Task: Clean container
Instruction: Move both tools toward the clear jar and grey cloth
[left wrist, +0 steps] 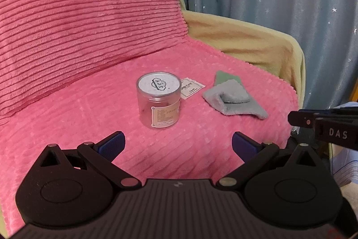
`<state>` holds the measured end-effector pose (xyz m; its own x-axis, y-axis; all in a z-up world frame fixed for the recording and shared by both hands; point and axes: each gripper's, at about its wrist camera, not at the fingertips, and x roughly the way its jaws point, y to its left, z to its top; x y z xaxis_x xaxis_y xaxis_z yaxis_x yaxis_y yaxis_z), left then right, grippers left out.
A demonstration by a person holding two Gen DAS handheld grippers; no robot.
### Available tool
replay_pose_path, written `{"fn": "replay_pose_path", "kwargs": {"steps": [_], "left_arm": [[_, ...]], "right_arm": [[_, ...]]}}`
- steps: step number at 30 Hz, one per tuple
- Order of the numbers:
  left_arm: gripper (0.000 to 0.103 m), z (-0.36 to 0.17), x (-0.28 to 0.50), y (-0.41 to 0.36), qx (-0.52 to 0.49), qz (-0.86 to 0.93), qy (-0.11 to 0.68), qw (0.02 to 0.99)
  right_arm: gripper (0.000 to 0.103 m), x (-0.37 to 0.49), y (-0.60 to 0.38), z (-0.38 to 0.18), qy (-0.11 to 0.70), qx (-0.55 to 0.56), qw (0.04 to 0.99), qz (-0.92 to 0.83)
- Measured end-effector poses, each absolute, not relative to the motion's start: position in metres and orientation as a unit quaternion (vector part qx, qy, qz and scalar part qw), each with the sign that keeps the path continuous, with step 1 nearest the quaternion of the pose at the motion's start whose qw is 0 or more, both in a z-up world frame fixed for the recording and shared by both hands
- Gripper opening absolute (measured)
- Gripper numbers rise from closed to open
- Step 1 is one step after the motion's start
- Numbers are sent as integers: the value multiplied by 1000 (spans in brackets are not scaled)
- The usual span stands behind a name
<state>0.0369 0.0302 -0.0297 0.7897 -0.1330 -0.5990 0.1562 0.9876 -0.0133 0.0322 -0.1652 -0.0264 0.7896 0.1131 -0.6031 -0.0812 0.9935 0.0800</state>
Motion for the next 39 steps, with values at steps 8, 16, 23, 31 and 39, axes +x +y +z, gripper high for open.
{"fn": "replay_pose_path", "kwargs": {"steps": [8, 16, 23, 31, 39], "left_arm": [[102, -49, 47, 32, 14, -73, 330, 941], [102, -66, 55, 29, 9, -79, 341, 937], [102, -76, 56, 25, 7, -78, 334, 939], [102, -88, 55, 25, 2, -75, 337, 938], [102, -90, 55, 27, -4, -74, 332, 941]], "right_arm": [[8, 45, -164, -41, 331, 28, 942, 52], [8, 57, -166, -56, 346, 30, 936, 52], [8, 60, -167, -64, 352, 32, 934, 52], [8, 62, -166, -73, 359, 34, 931, 53], [8, 62, -167, -80, 365, 37, 929, 55]]}}
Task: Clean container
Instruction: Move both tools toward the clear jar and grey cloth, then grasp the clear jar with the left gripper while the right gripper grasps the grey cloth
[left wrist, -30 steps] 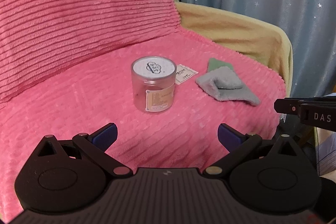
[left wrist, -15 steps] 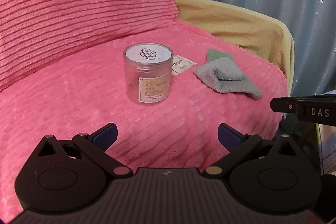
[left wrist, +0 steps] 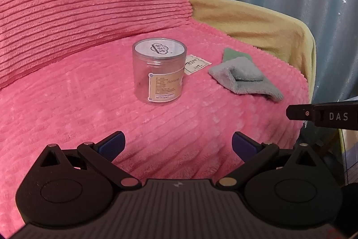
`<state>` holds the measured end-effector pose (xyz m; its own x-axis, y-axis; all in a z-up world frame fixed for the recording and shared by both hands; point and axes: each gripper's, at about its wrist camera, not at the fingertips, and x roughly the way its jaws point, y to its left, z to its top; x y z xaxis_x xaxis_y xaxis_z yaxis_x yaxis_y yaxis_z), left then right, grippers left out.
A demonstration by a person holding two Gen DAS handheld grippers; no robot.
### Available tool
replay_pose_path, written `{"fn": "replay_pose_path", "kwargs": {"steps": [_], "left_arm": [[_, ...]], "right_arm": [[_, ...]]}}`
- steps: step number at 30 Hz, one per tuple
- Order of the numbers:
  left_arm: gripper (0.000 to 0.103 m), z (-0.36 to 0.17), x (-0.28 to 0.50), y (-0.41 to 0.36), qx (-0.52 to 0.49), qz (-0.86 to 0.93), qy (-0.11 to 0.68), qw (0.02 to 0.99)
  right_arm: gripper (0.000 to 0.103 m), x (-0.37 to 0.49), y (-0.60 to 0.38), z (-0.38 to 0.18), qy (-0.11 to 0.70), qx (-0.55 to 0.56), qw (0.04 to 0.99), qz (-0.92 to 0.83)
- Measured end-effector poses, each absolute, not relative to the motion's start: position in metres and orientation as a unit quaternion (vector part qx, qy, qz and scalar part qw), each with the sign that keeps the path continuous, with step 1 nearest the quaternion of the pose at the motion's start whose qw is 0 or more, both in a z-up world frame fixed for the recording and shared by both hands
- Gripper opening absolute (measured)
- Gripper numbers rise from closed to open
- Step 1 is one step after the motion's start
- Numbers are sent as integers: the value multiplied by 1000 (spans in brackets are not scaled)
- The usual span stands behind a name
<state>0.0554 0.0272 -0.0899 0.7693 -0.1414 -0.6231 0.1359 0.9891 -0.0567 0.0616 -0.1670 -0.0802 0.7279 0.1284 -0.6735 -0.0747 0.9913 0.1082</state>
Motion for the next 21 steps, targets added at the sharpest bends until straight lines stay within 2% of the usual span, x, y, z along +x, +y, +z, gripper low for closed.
{"fn": "replay_pose_path", "kwargs": {"steps": [15, 21], "left_arm": [[102, -87, 64, 31, -10, -79, 326, 942], [102, -84, 86, 31, 30, -67, 296, 952]], "right_arm": [[8, 82, -164, -88, 347, 24, 934, 76], [8, 106, -158, -98, 334, -1, 939, 88]]}}
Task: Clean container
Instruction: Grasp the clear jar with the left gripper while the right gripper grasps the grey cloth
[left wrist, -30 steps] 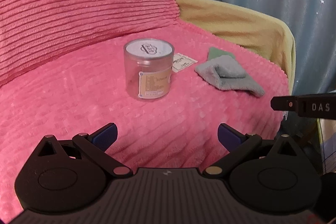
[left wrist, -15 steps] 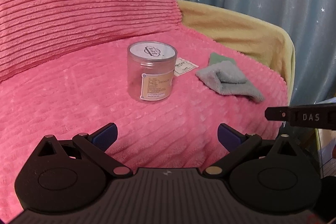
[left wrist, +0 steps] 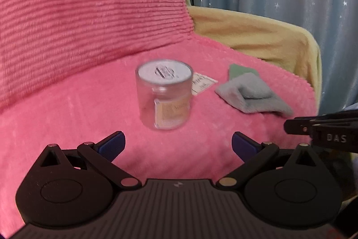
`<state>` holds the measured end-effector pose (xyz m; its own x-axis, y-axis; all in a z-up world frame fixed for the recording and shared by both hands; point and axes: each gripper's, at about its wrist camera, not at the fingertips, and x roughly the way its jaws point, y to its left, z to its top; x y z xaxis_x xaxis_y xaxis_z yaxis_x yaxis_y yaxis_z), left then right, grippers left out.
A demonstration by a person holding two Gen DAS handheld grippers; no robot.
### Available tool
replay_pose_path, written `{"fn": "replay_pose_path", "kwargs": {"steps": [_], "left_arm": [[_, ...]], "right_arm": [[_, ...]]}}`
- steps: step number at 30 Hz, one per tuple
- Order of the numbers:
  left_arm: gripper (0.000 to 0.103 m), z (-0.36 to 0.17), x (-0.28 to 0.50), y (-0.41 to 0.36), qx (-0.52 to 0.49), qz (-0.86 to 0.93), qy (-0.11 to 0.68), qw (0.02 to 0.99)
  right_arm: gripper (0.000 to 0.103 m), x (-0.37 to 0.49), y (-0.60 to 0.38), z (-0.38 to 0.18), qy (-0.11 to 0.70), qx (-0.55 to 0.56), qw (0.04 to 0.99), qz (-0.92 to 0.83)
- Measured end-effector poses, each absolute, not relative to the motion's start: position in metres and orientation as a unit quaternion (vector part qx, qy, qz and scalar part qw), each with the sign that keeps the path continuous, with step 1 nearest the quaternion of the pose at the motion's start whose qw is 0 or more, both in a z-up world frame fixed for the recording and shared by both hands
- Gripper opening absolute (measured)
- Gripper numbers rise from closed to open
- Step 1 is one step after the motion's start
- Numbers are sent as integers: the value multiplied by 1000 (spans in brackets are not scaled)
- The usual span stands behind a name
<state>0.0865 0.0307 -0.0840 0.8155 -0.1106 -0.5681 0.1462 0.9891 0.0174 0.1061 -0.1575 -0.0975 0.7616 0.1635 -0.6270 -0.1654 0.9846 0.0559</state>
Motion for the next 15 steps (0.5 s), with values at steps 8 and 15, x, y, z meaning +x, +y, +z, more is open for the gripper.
{"fn": "replay_pose_path", "kwargs": {"steps": [8, 15], "left_arm": [[102, -95, 128, 42, 21, -51, 290, 956], [102, -108, 148, 41, 11, -45, 260, 964]], "right_arm": [[8, 139, -149, -110, 315, -35, 943, 103], [8, 167, -141, -123, 301, -63, 944, 116]]}}
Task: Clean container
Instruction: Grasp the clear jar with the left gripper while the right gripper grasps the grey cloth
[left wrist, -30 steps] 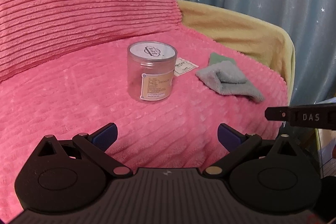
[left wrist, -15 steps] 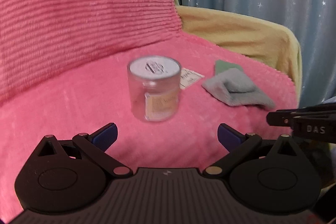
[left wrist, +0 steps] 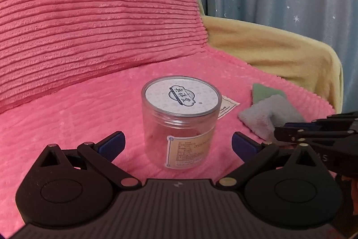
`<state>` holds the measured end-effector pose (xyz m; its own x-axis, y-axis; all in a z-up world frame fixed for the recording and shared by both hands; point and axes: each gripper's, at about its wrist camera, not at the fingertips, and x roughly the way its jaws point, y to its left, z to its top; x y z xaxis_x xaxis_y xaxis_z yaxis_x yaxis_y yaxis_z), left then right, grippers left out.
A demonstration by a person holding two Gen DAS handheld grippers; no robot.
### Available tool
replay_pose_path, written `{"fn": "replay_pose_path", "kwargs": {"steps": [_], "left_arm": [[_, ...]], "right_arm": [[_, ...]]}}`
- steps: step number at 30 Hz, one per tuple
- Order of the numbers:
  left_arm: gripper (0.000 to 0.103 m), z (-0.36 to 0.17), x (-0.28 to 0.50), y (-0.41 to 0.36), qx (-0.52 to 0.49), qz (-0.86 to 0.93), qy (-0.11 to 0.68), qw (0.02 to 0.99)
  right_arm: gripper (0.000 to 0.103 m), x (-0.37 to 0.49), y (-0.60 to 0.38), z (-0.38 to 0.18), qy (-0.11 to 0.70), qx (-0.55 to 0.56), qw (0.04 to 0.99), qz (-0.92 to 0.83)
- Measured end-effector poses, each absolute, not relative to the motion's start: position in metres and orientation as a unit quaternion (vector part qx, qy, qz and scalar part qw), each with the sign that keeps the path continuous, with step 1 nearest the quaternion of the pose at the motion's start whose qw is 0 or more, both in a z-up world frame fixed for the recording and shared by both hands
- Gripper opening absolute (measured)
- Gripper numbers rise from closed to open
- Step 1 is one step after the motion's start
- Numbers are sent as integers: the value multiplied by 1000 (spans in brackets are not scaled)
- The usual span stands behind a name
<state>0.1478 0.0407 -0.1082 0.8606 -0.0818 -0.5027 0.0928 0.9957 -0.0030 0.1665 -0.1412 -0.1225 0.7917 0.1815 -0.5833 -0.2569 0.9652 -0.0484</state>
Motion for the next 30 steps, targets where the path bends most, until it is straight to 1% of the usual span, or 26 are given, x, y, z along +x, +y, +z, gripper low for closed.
{"fn": "replay_pose_path", "kwargs": {"steps": [6, 14, 19, 21, 24, 26, 30], "left_arm": [[102, -120, 160, 39, 27, -29, 252, 967], [102, -129, 161, 32, 49, -13, 233, 971], [102, -127, 165, 32, 51, -18, 231, 972], [99, -126, 166, 33, 46, -23, 231, 972], [93, -126, 166, 34, 44, -34, 230, 972], [86, -126, 167, 32, 49, -42, 228, 971], [84, -126, 167, 29, 56, -47, 226, 971]], "right_arm": [[8, 182, -139, -139, 308, -68, 941, 124], [7, 172, -145, -127, 291, -48, 946, 131], [3, 166, -149, -120, 280, -36, 950, 136], [3, 164, -150, -118, 276, -31, 951, 137], [3, 160, -152, -113, 269, -24, 953, 140], [3, 158, -154, -111, 265, -19, 954, 142], [3, 153, -157, -105, 256, -9, 956, 145]]}}
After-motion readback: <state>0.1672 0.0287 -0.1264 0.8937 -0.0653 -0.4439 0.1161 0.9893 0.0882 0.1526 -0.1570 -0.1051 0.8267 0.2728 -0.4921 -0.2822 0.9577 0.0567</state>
